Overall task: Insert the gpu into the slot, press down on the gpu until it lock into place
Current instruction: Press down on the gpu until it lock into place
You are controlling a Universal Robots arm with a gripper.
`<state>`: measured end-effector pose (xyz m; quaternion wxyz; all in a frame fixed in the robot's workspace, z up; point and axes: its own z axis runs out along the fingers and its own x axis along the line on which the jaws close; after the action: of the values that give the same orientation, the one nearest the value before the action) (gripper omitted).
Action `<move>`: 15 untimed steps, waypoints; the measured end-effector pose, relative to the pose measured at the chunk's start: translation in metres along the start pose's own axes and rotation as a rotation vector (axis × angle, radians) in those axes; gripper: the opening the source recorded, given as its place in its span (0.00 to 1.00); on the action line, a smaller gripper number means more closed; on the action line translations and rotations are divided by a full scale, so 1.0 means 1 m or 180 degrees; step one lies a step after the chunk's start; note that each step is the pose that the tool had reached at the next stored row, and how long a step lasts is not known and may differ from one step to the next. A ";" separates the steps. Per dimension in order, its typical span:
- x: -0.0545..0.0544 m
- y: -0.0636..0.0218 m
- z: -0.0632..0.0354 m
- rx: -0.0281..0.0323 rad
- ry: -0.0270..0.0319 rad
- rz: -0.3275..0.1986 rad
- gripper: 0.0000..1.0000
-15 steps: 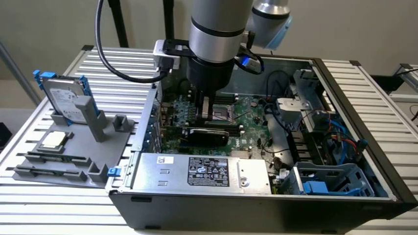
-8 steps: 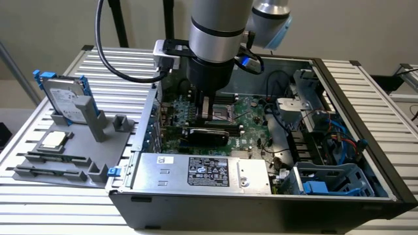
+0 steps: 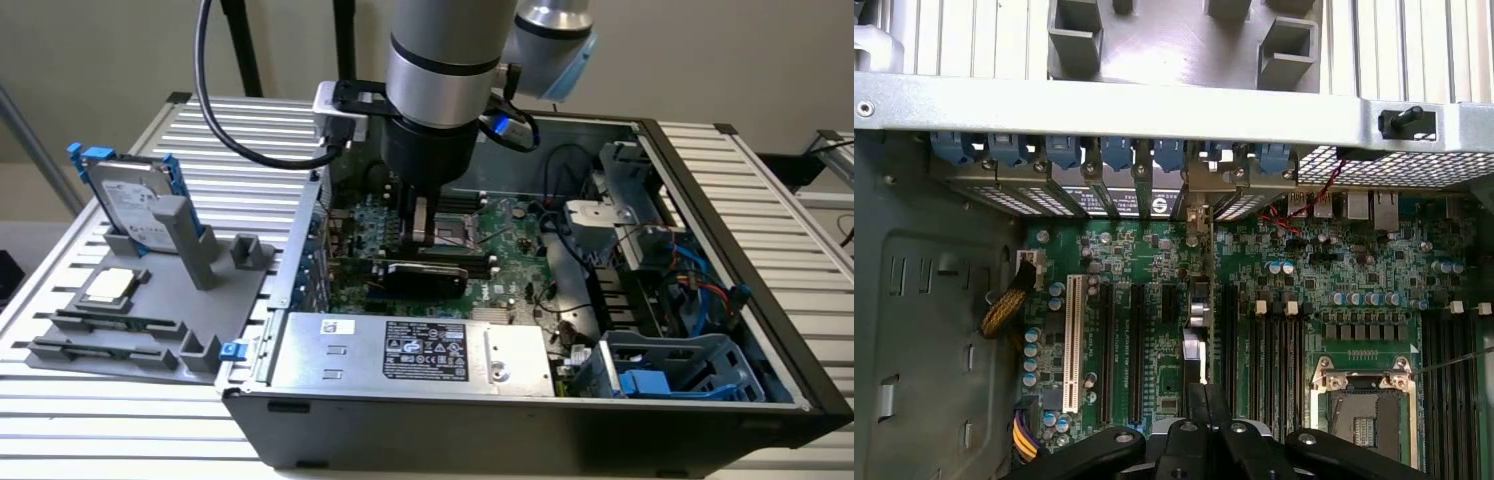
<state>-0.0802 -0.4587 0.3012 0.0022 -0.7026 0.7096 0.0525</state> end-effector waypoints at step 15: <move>-0.007 0.0024 0.0174 0.0017 -0.0001 -0.0001 0.11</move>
<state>-0.0837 -0.4501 0.2846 0.0042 -0.7027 0.7096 0.0507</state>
